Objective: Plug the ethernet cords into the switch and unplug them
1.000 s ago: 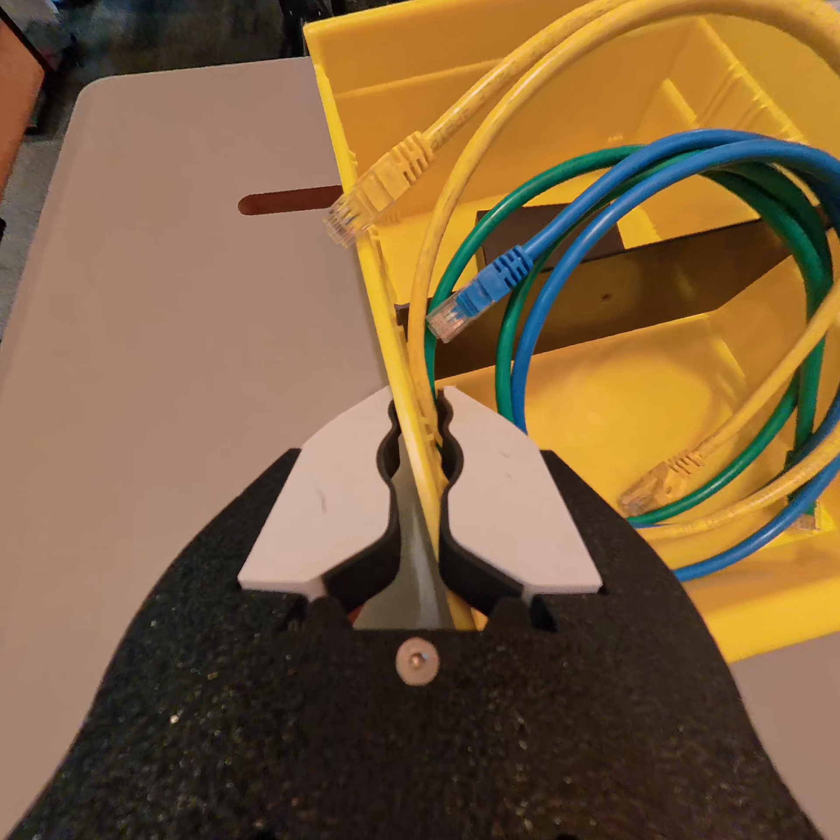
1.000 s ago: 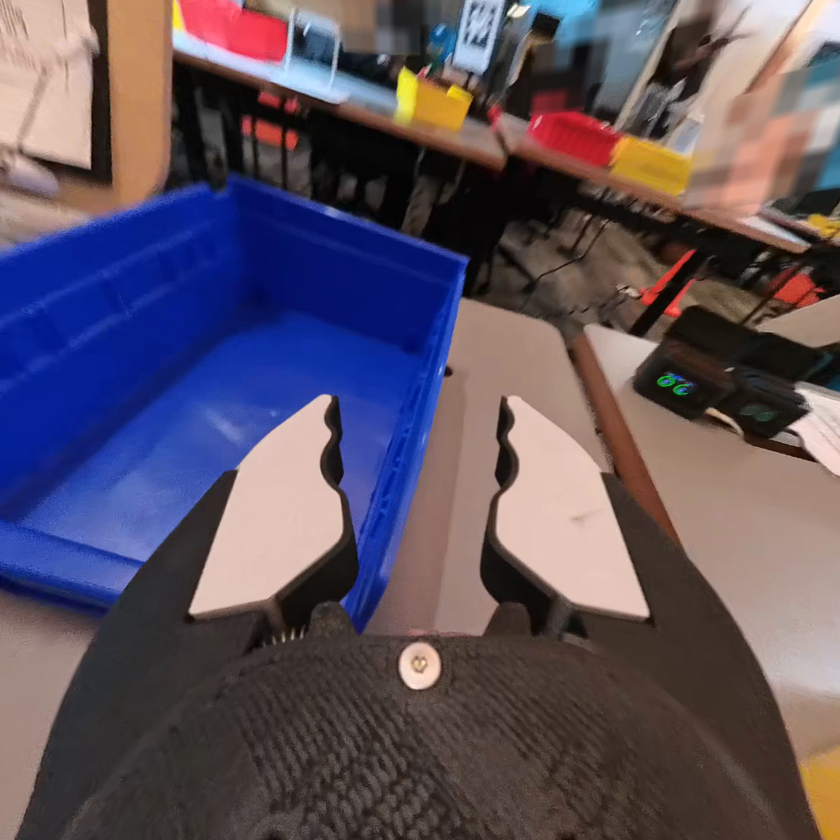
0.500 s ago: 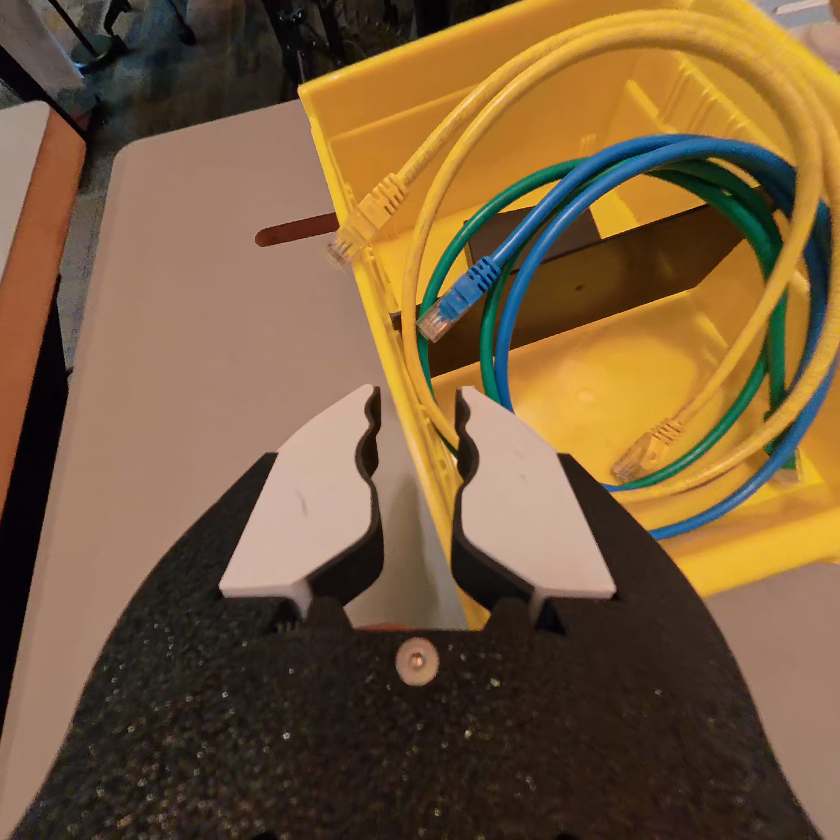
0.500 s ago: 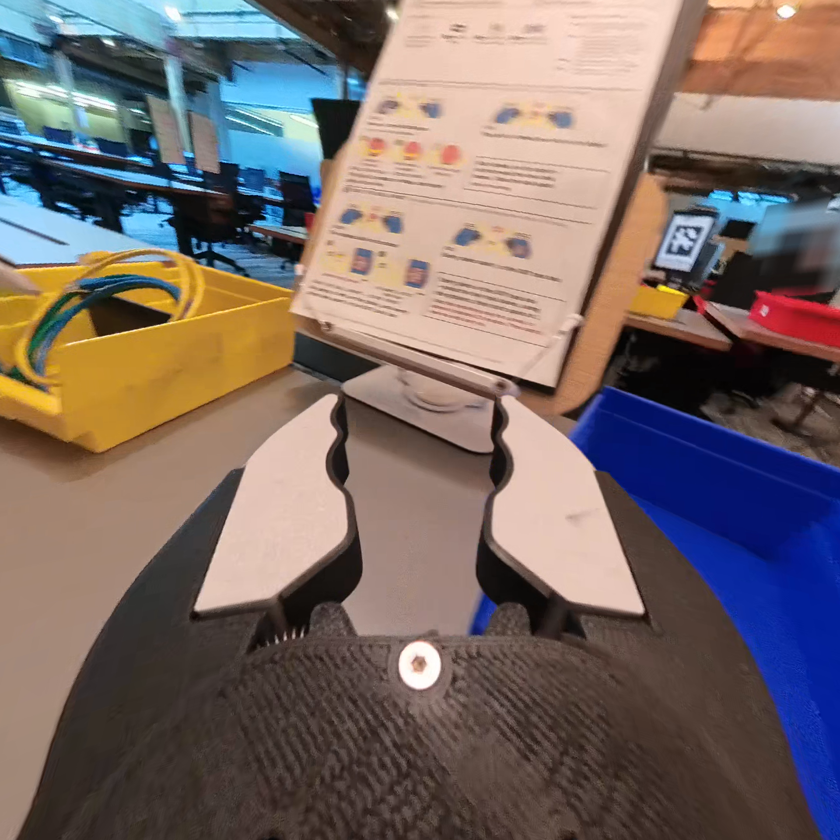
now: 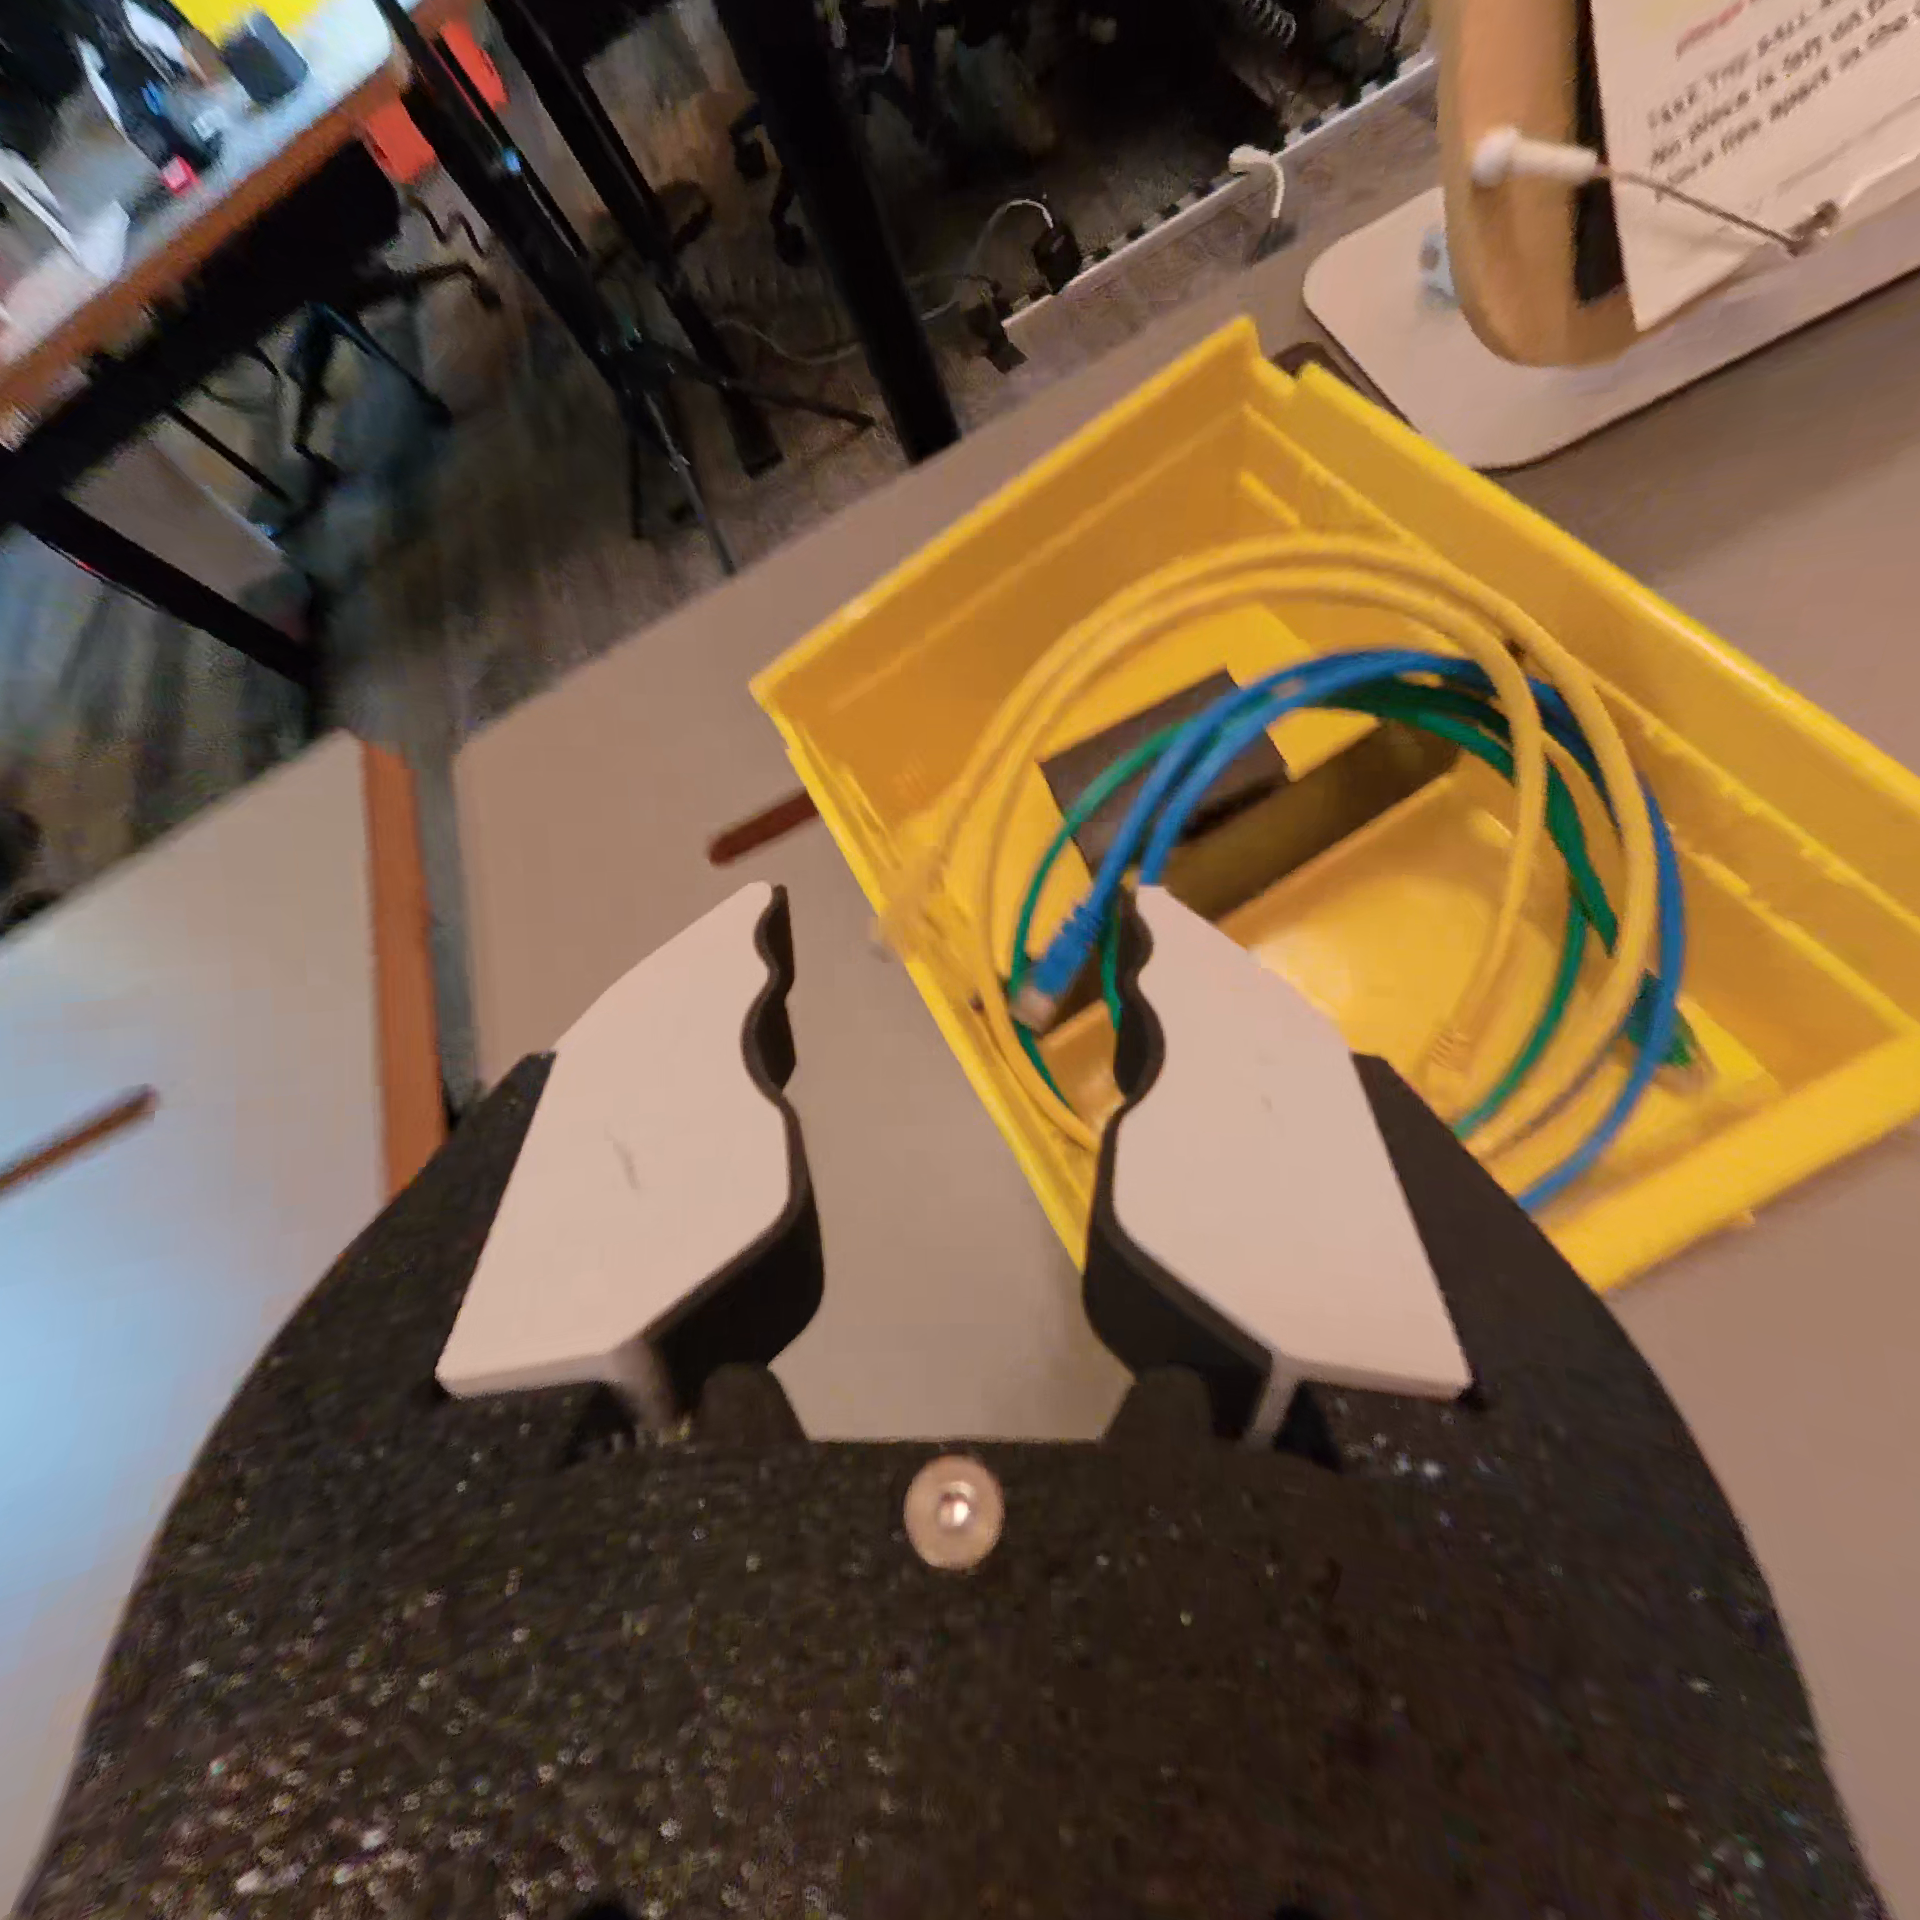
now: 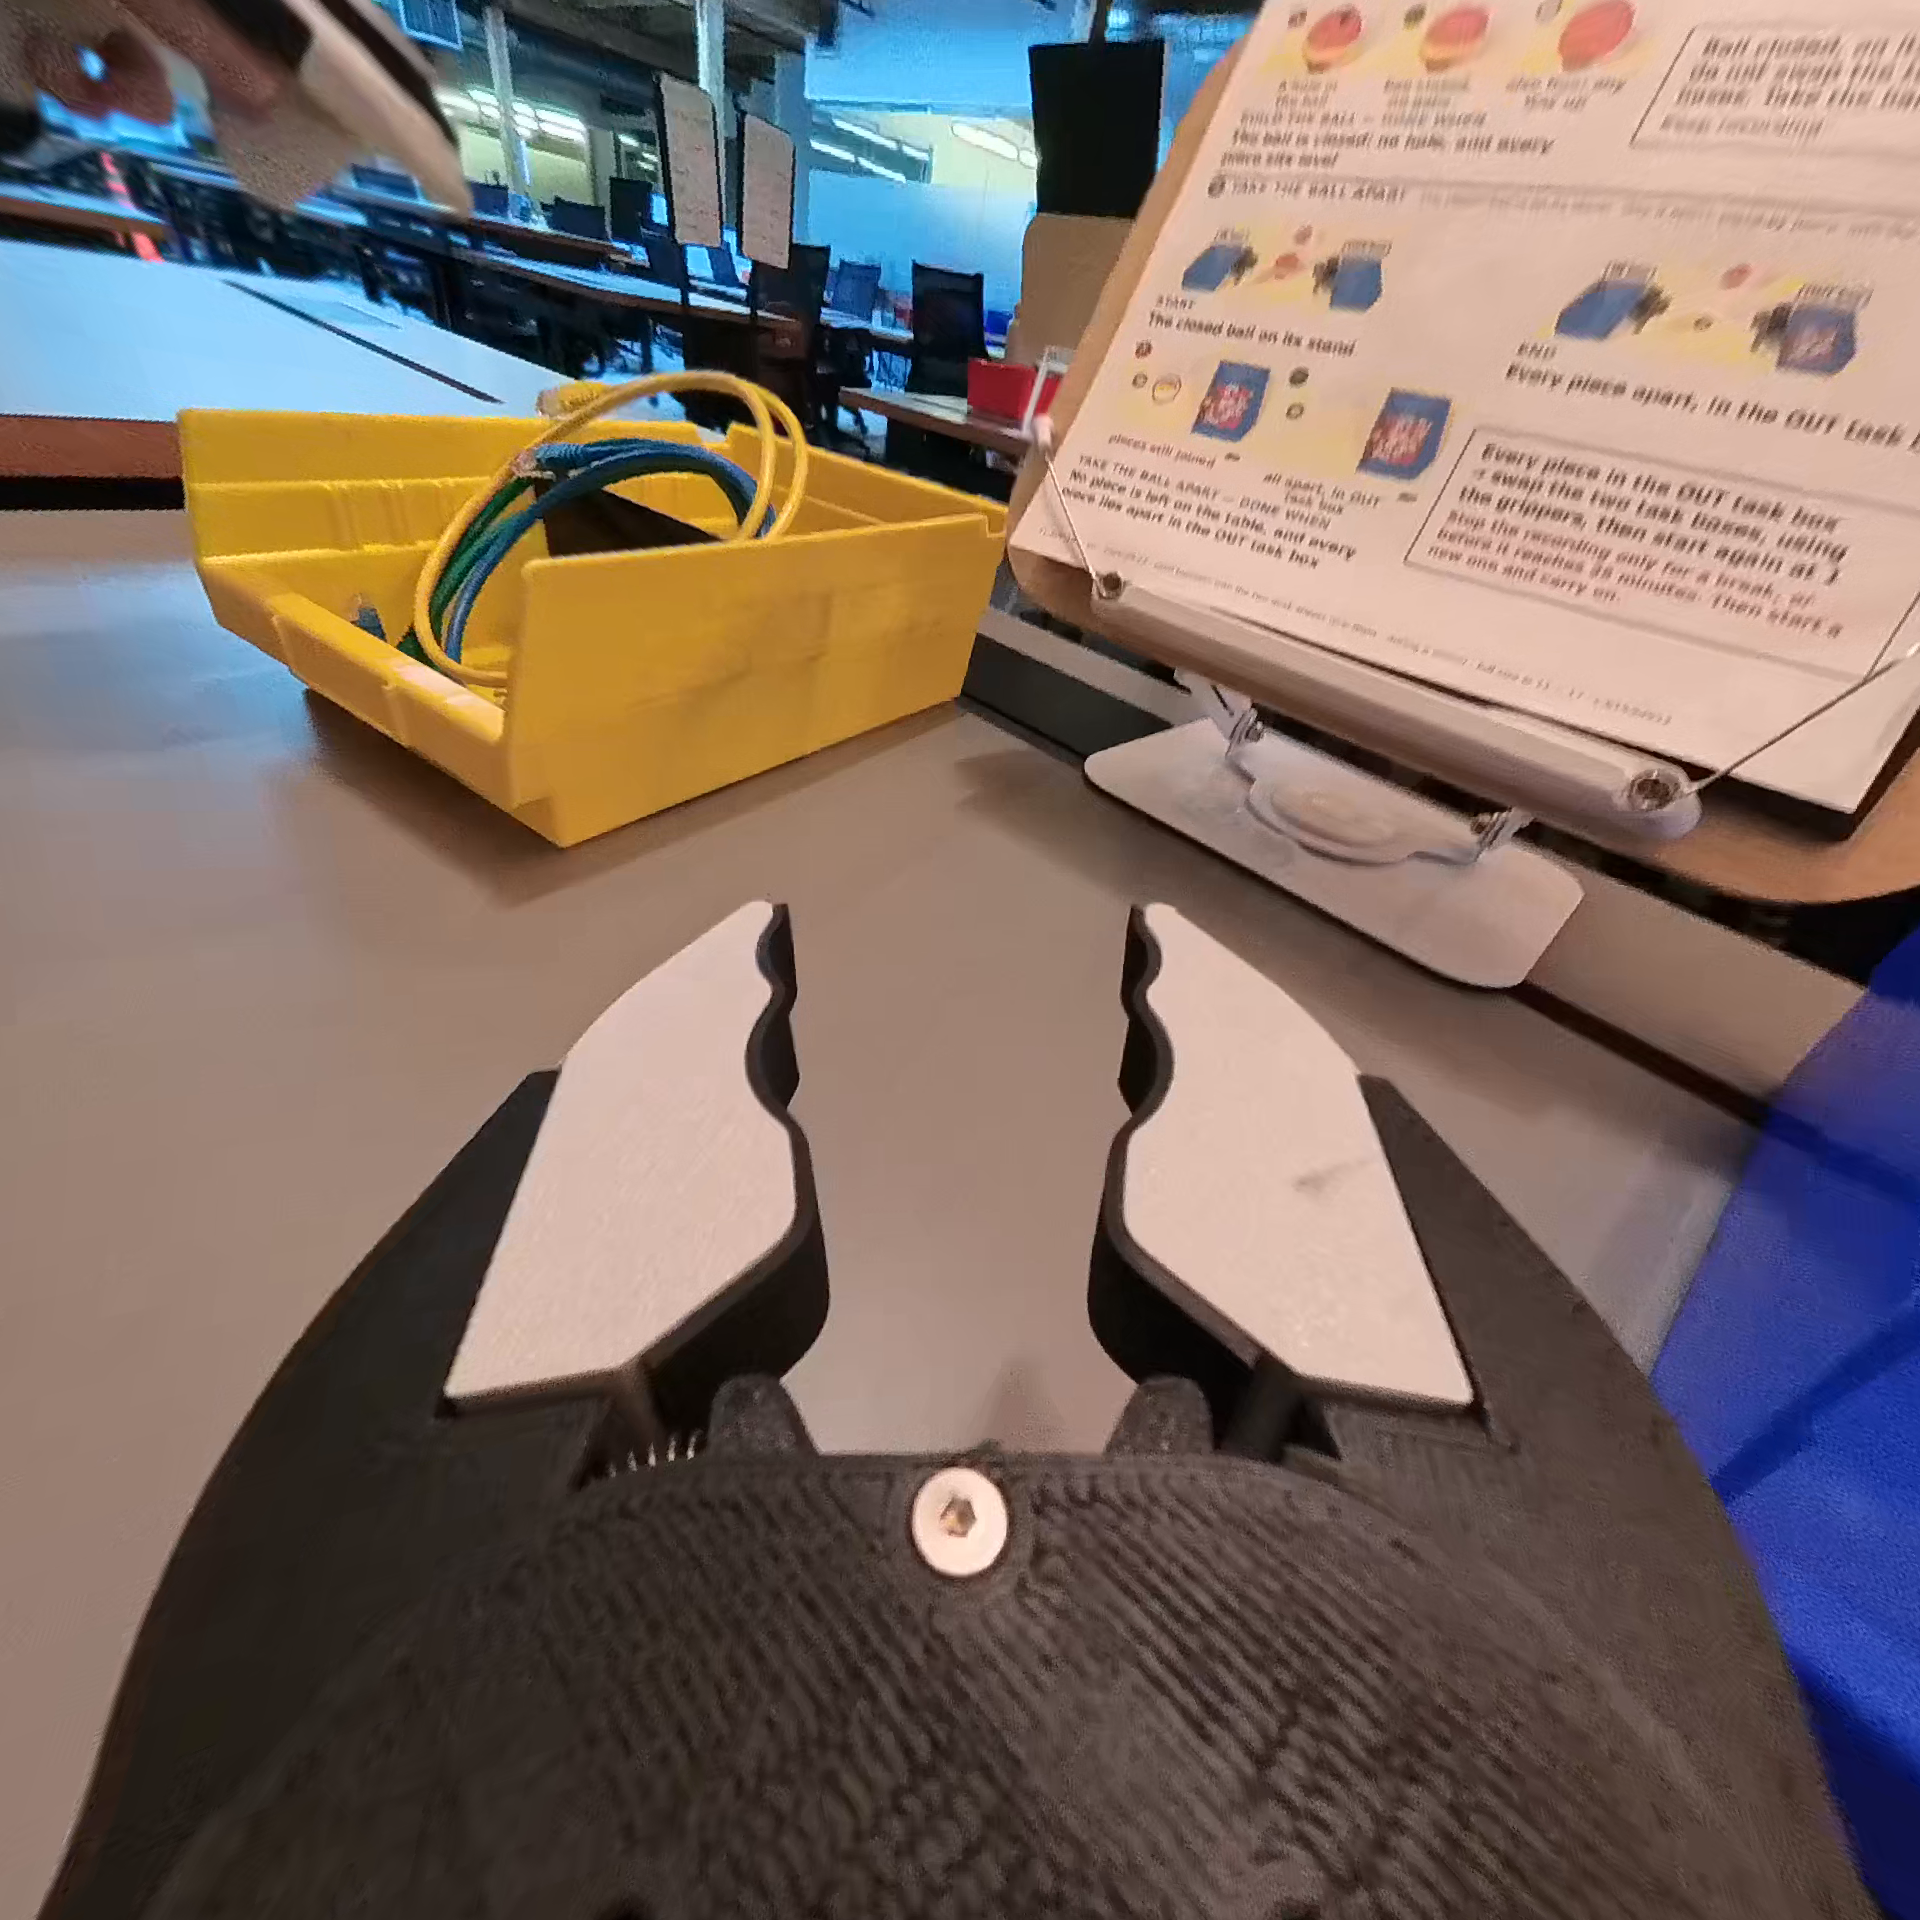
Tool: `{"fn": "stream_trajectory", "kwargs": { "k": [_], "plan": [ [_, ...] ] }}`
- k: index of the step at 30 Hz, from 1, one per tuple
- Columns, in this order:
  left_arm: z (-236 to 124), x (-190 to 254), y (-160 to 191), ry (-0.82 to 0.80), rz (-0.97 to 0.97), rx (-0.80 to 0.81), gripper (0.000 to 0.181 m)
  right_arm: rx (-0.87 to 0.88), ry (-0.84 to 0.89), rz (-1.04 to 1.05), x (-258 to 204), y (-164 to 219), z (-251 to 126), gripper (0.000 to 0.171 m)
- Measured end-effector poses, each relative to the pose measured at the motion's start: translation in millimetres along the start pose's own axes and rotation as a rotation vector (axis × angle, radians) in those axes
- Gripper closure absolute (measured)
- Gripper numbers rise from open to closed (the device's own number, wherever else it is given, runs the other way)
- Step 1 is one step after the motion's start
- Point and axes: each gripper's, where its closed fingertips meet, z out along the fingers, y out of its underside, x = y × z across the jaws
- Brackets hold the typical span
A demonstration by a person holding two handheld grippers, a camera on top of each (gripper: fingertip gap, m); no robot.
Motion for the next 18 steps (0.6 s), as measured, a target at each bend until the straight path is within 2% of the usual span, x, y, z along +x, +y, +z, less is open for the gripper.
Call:
{"fn": "stream_trajectory", "kwargs": {
  "k": [4,7,9,13,18],
  "plan": [
    [31.2,-25.1,-56.5,-0.02,0.174,-0.045,0.109,-0.004,-0.014,0.044,2.4,1.5,0.2,0.108],
    [69.0,-21.3,-79.6,0.069,0.307,-0.133,0.102,-0.005,-0.06,0.056,-1.7,1.6,0.4,0.105],
    [97.9,-14.3,-77.8,0.137,0.372,-0.239,0.102,-0.01,-0.088,0.059,-4.7,2.2,0.8,0.104],
    [147.7,-8.8,-51.4,0.179,0.534,-0.458,0.103,-0.012,-0.117,0.063,-7.7,2.4,0.8,0.101],
    [172.1,26.2,-23.6,0.377,0.58,-0.532,0.107,0.015,-0.09,0.084,-2.2,-0.4,-1.7,0.098]
  ]
}}
